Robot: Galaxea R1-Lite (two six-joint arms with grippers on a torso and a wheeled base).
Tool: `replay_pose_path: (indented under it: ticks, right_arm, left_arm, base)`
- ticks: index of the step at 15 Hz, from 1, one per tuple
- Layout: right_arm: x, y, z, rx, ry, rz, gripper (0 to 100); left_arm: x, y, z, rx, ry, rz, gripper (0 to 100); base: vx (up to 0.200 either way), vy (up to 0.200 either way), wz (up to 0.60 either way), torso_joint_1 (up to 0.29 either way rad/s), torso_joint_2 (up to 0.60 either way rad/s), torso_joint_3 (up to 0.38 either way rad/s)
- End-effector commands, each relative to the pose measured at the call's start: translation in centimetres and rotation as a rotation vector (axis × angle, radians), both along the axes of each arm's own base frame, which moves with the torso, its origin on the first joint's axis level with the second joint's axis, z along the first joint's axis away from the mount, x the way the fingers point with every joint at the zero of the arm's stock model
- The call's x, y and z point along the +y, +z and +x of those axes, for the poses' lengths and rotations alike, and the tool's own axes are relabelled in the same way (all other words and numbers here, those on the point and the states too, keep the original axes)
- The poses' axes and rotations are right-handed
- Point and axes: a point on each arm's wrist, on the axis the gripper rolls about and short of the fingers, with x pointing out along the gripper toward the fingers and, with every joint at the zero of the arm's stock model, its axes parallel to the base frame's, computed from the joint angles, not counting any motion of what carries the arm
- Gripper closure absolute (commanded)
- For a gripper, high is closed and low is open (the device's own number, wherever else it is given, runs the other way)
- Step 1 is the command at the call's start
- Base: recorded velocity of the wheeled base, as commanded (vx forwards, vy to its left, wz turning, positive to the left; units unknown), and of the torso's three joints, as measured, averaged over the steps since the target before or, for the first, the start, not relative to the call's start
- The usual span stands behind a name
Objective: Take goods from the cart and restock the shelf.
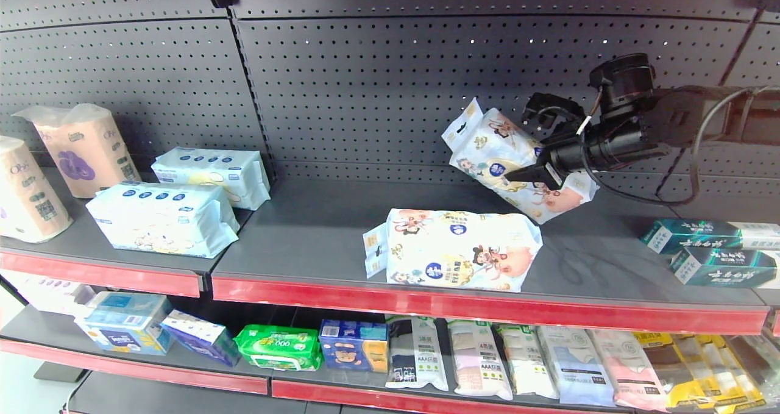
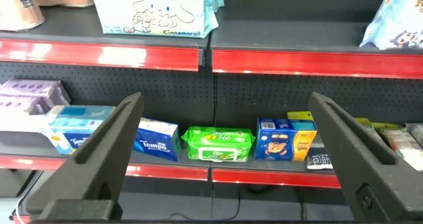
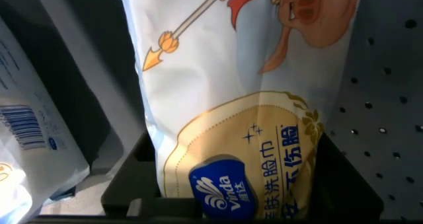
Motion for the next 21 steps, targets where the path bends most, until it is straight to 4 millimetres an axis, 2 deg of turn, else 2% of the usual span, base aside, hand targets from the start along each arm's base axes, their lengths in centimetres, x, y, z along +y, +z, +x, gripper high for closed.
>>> replay_pose_path:
  ticks: [1,5,12,16,21]
  right_arm:
    - [0.3,-0.5,0.3,0.011,0.012,0.001,100]
    - [0.9,-1.3,0.6,0.006,0.086,-0.017,100]
    - [1.2,-1.8,0.9,0.039,0.094,-0.022,100]
    - [2.3,-2.6,1.9,0.043,0.114,-0.021,100]
    - [3.3,-3.2,2.0,0.058,0.134,-0.023,100]
  left_arm:
    - [0.0,0.0,0.0,0.002,0.000,-0.002,0]
    - [0.0,0.0,0.0,0.000,0.000,0.000,0]
    - [0.0,0.0,0.0,0.000,0.000,0.000,0]
    - [0.0,0.0,0.0,0.000,0.000,0.000,0]
    - [0.0,0.0,0.0,0.000,0.000,0.000,0]
  base:
    - [0.000,0.000,0.00,0.000,0.00,0.000]
    - [0.000,0.000,0.00,0.000,0.00,0.000]
    - [0.000,0.000,0.00,0.000,0.00,0.000]
    - [0.000,0.000,0.00,0.000,0.00,0.000]
    - [0.000,0.000,0.00,0.000,0.00,0.000]
